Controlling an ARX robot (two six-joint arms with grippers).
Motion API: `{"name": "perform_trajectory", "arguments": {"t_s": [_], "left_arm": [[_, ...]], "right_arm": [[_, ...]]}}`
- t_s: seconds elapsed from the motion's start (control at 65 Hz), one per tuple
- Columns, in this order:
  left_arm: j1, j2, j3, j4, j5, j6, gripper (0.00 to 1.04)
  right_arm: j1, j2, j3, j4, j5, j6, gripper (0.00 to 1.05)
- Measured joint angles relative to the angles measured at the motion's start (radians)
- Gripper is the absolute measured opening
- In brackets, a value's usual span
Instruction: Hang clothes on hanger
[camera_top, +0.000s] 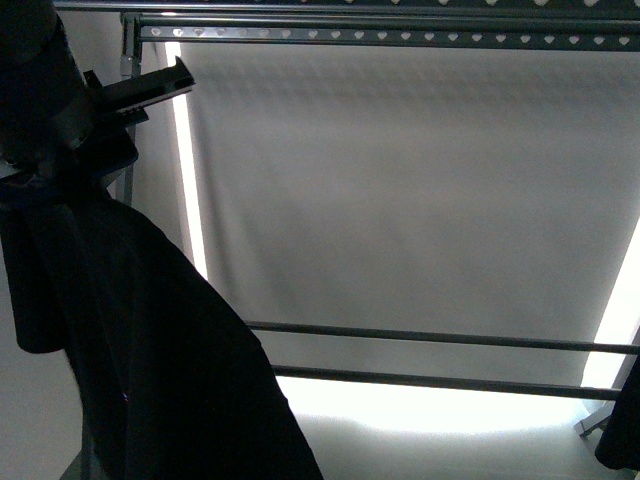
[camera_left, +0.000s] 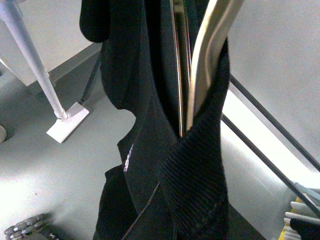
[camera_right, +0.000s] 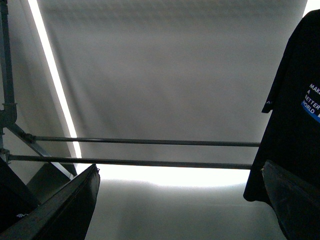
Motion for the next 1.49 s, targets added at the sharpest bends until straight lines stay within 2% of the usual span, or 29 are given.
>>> {"name": "perform_trajectory", "arguments": {"t_s": [0.354,0.57,0.847,1.062,1.355,1.493], "left_arm": [[-0.127,-0.075,-0.023,0.047,0.037,0.061,0.05],[-0.154,-0.06,-0.018,0.106,0.112,0.165,0.05],[-0.209,-0.143,-0.158,0.289,0.181,0.35,0.05],[-0.205,-0.212,-0.209,0.401,0.261,0.498,0.05],[-0.175,-0.324,-0.319,0.496,0.425,0.688,0.05],[-0.13,-0.386,-0.345,0.484,0.604,0.807,0.05]], "right_arm": [[0.0,0.0,0.0,0.0,0.0,0.0,0.97],[0.0,0.0,0.0,0.0,0.0,0.0,0.97],[0.0,0.0,0.0,0.0,0.0,0.0,0.97],[0.0,0.0,0.0,0.0,0.0,0.0,0.97],[0.0,0.0,0.0,0.0,0.0,0.0,0.97],[0.0,0.0,0.0,0.0,0.0,0.0,0.97]]}}
